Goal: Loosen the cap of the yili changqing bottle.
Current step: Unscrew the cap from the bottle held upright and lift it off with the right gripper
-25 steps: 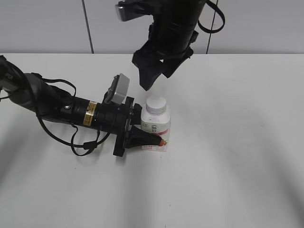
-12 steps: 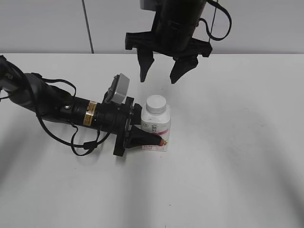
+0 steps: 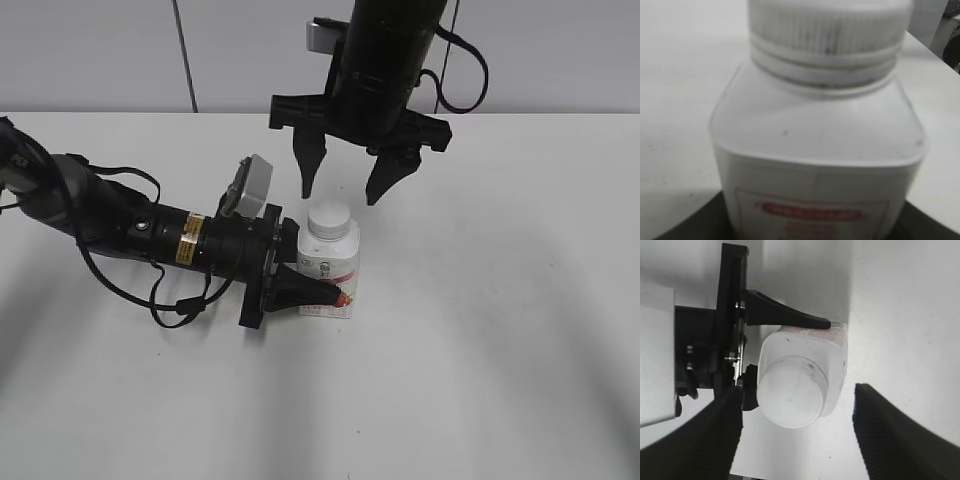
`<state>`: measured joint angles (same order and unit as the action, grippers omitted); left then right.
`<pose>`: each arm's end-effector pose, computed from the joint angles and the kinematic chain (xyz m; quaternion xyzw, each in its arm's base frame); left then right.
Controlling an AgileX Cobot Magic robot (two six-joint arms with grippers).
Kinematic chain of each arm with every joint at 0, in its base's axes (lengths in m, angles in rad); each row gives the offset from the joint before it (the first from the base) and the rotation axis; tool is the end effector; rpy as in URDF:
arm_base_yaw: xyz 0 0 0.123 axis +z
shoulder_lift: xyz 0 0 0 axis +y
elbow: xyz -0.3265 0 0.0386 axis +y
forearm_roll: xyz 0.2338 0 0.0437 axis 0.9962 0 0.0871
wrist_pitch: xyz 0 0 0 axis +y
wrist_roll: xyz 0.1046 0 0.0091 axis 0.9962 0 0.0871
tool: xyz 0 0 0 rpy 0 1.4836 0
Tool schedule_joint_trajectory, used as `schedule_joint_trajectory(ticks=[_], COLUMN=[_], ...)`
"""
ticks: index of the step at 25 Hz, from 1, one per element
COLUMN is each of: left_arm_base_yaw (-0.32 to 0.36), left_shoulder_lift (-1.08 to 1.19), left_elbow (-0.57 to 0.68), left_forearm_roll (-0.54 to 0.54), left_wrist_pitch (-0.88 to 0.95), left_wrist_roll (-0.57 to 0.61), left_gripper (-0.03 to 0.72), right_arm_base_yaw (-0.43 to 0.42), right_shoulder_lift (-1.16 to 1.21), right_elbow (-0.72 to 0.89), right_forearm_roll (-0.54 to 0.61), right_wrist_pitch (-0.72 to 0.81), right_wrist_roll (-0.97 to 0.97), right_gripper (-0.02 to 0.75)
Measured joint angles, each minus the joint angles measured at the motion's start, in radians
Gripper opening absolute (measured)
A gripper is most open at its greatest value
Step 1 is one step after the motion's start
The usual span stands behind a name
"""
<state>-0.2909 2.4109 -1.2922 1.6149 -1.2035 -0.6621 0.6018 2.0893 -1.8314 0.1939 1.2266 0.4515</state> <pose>0.3801 -0.2160 0.0863 0.5892 0.5635 -0.4520 0.3621 0.3609 0.2710 0.2685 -0.0499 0.9906 0.1243 0.0275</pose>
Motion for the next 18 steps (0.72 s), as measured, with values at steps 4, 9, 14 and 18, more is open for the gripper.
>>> schedule_joint_trajectory(ticks=[4, 9, 14, 18], left_arm_base_yaw=[0.000, -0.001, -0.001, -0.002], left_shoulder_lift=[0.000, 0.000, 0.000, 0.000], left_elbow=[0.000, 0.000, 0.000, 0.000], left_forearm_roll=[0.000, -0.001, -0.003, -0.003], left_wrist_pitch=[0.000, 0.000, 0.000, 0.000], left_wrist_roll=[0.000, -0.001, -0.001, -0.001], left_gripper=[0.377, 0.377, 0.377, 0.377], right_arm_base_yaw=[0.000, 0.000, 0.000, 0.000], right_shoulder_lift=[0.003, 0.039, 0.049, 0.049], right_elbow=[0.001, 0.001, 0.001, 0.001], right_forearm_roll=[0.012, 0.062, 0.062, 0.059], right_wrist_pitch=[0.000, 0.000, -0.001, -0.001], right_wrist_roll=[0.016, 0.018, 0.021, 0.021], right_gripper=[0.538, 0.538, 0.535, 0.526])
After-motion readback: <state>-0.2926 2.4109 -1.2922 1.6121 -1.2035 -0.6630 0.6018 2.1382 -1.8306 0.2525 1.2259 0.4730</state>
